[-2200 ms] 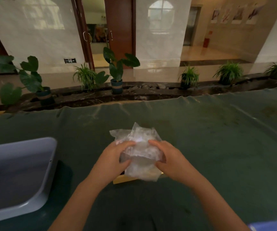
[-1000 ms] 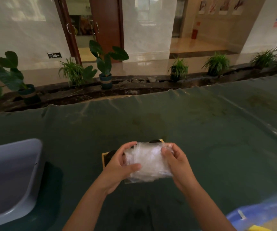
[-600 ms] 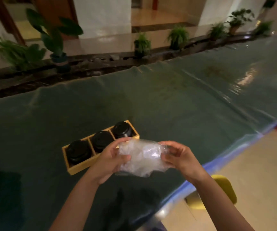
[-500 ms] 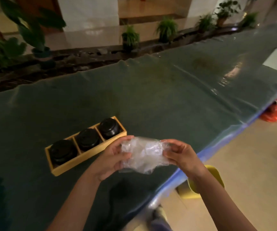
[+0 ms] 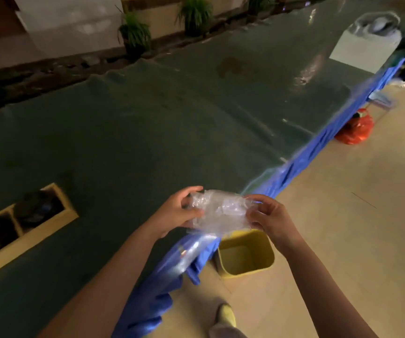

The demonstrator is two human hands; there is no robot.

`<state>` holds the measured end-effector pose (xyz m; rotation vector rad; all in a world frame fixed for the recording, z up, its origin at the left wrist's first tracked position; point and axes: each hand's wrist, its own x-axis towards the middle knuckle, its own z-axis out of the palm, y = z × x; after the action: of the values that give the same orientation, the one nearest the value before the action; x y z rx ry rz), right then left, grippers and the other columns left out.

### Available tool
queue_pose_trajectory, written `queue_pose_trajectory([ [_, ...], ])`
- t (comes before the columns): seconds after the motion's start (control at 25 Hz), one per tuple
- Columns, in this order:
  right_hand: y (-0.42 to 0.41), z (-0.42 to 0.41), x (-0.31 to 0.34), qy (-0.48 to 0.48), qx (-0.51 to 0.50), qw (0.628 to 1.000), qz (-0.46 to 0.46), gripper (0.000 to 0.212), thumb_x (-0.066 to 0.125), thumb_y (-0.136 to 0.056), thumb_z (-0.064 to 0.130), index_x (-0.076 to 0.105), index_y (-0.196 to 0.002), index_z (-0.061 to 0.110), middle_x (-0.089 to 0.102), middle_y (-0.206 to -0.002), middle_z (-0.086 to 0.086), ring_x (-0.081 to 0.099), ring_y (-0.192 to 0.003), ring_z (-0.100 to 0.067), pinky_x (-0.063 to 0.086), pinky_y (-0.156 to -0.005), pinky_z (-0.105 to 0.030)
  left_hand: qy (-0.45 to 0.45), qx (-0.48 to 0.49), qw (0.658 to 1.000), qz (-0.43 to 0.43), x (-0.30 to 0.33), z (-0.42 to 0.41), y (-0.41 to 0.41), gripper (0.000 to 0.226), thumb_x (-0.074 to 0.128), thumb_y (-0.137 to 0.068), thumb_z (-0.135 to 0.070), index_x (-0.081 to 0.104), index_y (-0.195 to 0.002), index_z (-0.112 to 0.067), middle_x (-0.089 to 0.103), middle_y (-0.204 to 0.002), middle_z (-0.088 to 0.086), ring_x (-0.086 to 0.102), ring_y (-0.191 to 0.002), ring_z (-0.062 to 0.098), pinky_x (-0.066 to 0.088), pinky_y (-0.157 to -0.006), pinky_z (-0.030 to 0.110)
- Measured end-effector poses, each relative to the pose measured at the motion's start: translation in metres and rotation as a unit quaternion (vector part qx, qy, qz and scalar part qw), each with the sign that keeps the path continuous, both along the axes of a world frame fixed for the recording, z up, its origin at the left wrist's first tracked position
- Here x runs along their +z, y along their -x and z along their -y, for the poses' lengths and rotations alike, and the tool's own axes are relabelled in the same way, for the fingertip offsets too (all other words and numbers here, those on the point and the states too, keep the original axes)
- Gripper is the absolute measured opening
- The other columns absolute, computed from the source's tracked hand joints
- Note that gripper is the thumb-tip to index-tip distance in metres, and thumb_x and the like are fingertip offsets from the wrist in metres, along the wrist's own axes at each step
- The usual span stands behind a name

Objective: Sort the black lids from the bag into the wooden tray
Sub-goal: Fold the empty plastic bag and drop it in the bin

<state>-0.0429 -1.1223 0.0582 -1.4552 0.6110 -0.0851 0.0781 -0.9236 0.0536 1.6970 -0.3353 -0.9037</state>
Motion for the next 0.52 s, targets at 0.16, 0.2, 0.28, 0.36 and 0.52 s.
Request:
queue_pose_trajectory([
  [0.16, 0.008, 0.085, -0.017, 0.02, -0.022, 0.999, -0.025, 0.033, 0.051, -0.078, -0.014, 0.065, -0.098, 0.008, 0.062, -0.083, -0.015, 0.056, -0.072, -0.027, 0.049, -0.068, -0.038, -0.033, -0.008, 0.999, 0.004, -0.023, 0.09, -0.003, 0.053, 0.064, -0.084, -0.012, 0.045, -0.131, -0.024, 0.059, -0.11, 0.004, 0.061, -0.092, 0.014, 0.056, -0.074, 0.033],
  [0.2, 0.01, 0.1, -0.024, 0.024, -0.029, 0.999, -0.033, 0.033, 0.051, -0.078, -0.014, 0.066, -0.095, 0.01, 0.062, -0.084, -0.015, 0.056, -0.073, -0.027, 0.049, -0.068, -0.038, -0.062, -0.004, 0.997, 0.044, -0.03, 0.104, -0.005, 0.052, 0.062, -0.086, -0.016, 0.043, -0.134, -0.023, 0.057, -0.117, 0.006, 0.059, -0.1, 0.016, 0.052, -0.083, 0.033],
  [0.28, 0.017, 0.128, -0.042, 0.034, -0.048, 0.997, -0.05, 0.037, 0.049, -0.076, -0.015, 0.066, -0.089, 0.016, 0.062, -0.085, -0.012, 0.057, -0.071, -0.024, 0.05, -0.061, -0.031, -0.14, -0.022, 0.971, 0.194, -0.045, 0.127, -0.012, 0.05, 0.055, -0.09, -0.025, 0.04, -0.137, -0.021, 0.05, -0.133, 0.008, 0.049, -0.12, 0.02, 0.037, -0.099, 0.029],
  [0.36, 0.025, 0.148, -0.065, 0.059, -0.068, 0.993, -0.074, 0.039, 0.049, -0.074, -0.013, 0.066, -0.089, 0.018, 0.065, -0.087, -0.004, 0.06, -0.077, -0.022, 0.05, -0.064, -0.03, -0.199, -0.081, 0.92, 0.327, -0.061, 0.151, -0.022, 0.05, 0.048, -0.093, -0.03, 0.035, -0.14, -0.02, 0.035, -0.148, 0.01, 0.03, -0.137, 0.024, 0.025, -0.11, 0.036],
  [0.52, 0.035, 0.17, -0.122, 0.074, -0.105, 0.983, -0.134, 0.048, 0.047, -0.072, -0.01, 0.067, -0.084, 0.032, 0.065, -0.088, 0.011, 0.063, -0.082, -0.017, 0.054, -0.069, -0.034, -0.295, -0.174, 0.808, 0.48, -0.104, 0.204, -0.044, 0.053, 0.039, -0.093, -0.041, 0.025, -0.143, -0.032, 0.012, -0.158, 0.006, 0.006, -0.145, 0.026, 0.012, -0.109, 0.063],
])
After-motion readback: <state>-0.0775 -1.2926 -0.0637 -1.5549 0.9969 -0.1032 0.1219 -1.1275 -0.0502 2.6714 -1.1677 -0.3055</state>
